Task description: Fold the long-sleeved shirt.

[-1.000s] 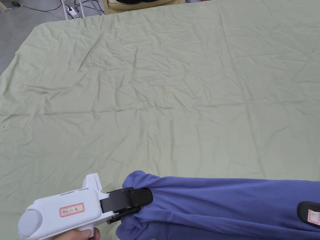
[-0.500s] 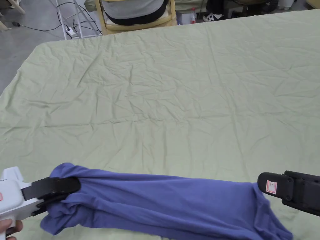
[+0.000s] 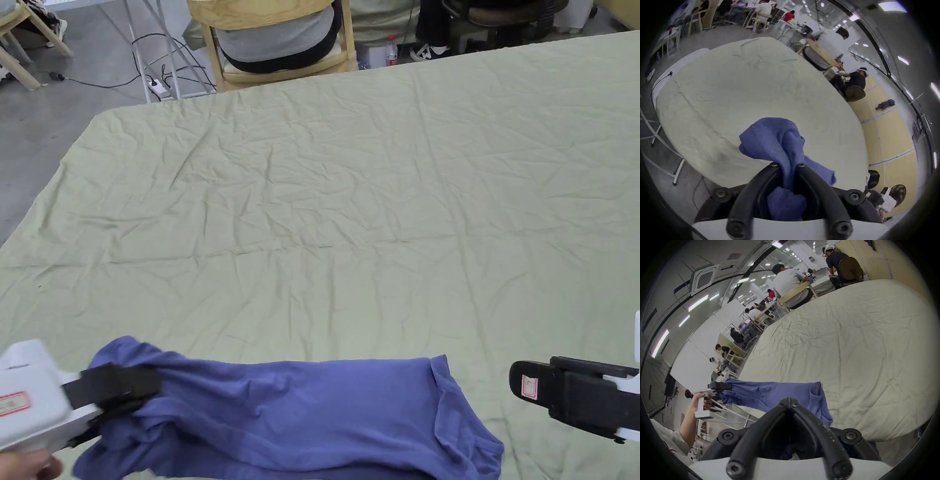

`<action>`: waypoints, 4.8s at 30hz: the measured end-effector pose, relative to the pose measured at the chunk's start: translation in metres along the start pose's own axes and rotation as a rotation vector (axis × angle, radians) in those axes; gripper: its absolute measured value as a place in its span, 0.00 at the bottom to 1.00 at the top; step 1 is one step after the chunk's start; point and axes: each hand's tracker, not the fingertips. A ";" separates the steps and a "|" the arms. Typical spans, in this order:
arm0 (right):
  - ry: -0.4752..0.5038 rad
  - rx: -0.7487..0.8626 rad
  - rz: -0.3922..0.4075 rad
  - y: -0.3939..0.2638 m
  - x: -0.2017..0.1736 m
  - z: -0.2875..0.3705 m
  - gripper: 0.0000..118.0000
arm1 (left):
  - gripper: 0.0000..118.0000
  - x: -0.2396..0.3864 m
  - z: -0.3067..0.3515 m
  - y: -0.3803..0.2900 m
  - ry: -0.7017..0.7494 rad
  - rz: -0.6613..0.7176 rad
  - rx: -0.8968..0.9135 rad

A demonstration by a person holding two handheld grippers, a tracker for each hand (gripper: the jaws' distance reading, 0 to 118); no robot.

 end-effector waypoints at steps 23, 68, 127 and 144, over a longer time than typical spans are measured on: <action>-0.017 0.003 -0.104 -0.015 0.033 0.019 0.01 | 0.98 0.143 -0.129 -0.108 -0.251 -0.198 -0.189; -0.423 -0.374 -0.145 0.004 -0.009 -0.158 0.01 | 0.01 -0.004 -0.079 -0.043 0.049 -0.101 -0.193; -0.049 -0.402 -0.031 -0.041 -0.243 -0.325 0.03 | 0.99 -0.203 -0.076 0.106 0.613 -0.248 0.016; -0.236 -0.032 0.065 0.033 -0.163 -0.077 0.03 | 0.02 0.019 0.040 0.022 0.310 -0.645 0.187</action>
